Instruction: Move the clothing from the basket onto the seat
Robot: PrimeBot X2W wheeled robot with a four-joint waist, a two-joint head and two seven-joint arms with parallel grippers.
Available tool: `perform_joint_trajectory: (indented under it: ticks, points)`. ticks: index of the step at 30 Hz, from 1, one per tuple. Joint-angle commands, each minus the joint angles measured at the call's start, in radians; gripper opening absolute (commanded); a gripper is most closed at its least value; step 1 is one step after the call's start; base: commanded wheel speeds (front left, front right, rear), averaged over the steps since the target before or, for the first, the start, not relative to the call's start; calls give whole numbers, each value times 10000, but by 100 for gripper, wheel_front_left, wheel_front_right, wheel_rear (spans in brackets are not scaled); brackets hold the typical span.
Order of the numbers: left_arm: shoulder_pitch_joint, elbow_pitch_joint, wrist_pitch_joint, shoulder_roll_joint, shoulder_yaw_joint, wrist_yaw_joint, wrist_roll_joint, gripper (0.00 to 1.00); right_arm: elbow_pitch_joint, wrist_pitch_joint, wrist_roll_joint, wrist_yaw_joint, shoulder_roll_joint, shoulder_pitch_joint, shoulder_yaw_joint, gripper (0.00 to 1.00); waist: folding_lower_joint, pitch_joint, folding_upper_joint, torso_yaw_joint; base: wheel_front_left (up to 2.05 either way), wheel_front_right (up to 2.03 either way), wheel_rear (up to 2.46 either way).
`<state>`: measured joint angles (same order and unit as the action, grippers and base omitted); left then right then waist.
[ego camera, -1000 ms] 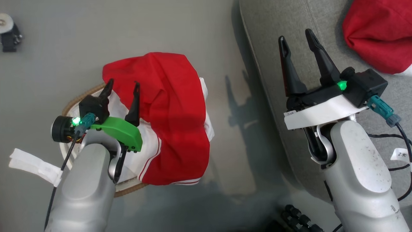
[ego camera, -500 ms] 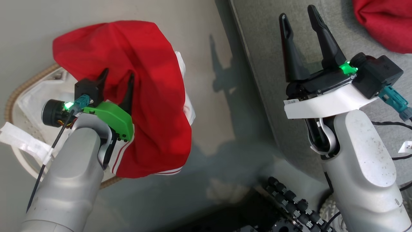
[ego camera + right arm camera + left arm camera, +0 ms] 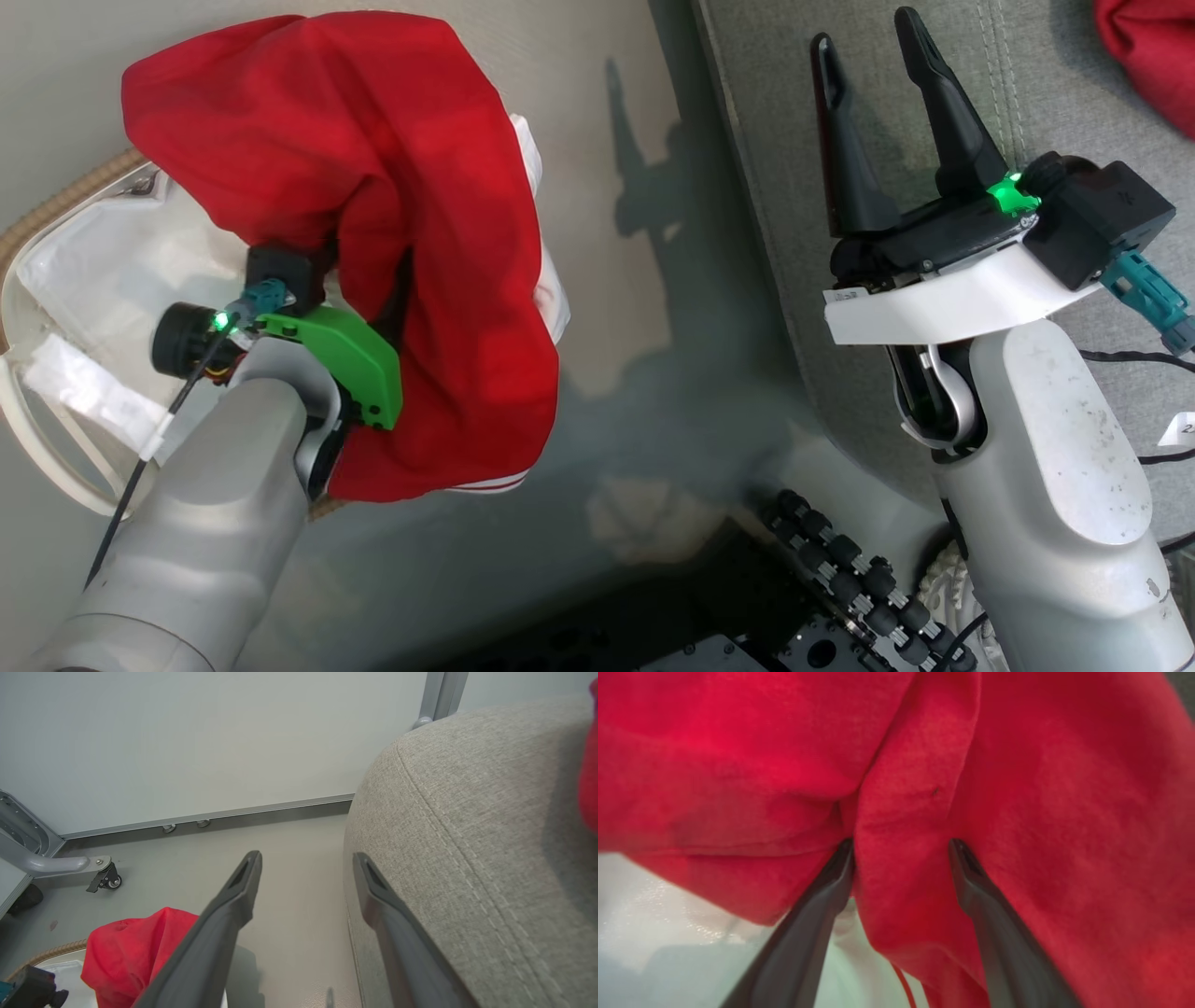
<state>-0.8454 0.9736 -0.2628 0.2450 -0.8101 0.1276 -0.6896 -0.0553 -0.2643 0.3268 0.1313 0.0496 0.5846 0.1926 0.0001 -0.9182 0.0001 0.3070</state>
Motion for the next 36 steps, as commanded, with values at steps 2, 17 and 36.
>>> perform_joint_trajectory:
  ticks: [2, 17, 36]
  points:
    - [-204, -157, 74, 177, -497, 42, -535, 100, 7, -2, -39, -10, 26, -52, -11, 100, -1, -4, -1, -14, 0, 0, 0]
    - [326, -570, -22, 625, -1479, 43, -2200, 0, -590, -2, -115, -10, 32, -66, 124, 100, -1, 1476, -1, -91, 0, 0, 0]
    - [3809, -2431, -18, -476, 1856, 43, 30, 0, -2004, -2, -939, -10, 37, -1844, -197, 100, -1, 5454, -1, -1372, 0, 0, 0]
